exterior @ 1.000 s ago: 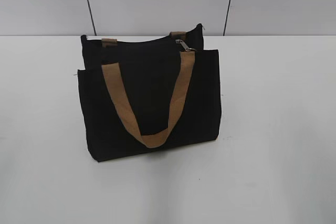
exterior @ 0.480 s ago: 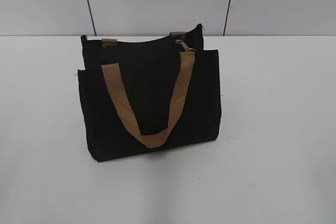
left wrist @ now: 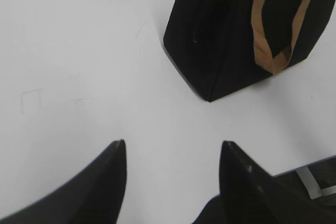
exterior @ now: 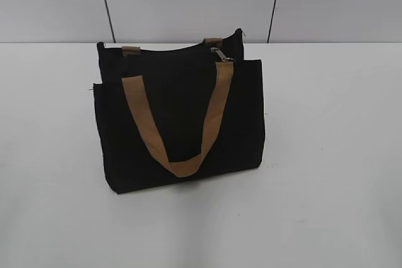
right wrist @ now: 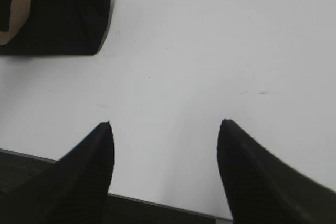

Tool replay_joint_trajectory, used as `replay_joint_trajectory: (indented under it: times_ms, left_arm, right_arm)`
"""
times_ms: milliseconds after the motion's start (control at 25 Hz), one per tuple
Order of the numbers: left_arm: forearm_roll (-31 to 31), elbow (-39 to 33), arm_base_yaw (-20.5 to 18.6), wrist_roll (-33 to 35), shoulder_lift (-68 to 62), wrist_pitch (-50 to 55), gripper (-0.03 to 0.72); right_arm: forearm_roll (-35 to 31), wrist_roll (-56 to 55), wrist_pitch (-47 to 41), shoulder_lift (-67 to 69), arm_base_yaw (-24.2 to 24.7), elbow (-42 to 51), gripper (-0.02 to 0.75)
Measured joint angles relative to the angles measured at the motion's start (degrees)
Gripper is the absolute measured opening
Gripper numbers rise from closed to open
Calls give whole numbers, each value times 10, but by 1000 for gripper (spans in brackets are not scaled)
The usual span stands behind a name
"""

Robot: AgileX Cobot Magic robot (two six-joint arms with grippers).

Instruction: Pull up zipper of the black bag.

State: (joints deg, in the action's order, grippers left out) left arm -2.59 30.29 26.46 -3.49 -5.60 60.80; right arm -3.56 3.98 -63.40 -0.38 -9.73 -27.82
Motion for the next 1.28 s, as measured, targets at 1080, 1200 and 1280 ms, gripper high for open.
replay_joint_trajectory:
  times_ms: [1080,1200,1280]
  left_arm:
    - [0,0,-139,1,1,-1,348]
    - [0,0,-166,1,13,-1,344]
    - [0,0,-184,1,28,-1,344]
  right_arm:
    - [-14,11,4,0,62,0,481]
    - [-15,11,5,0,89,0,481]
    - [-18,11,5,0,104,0,481]
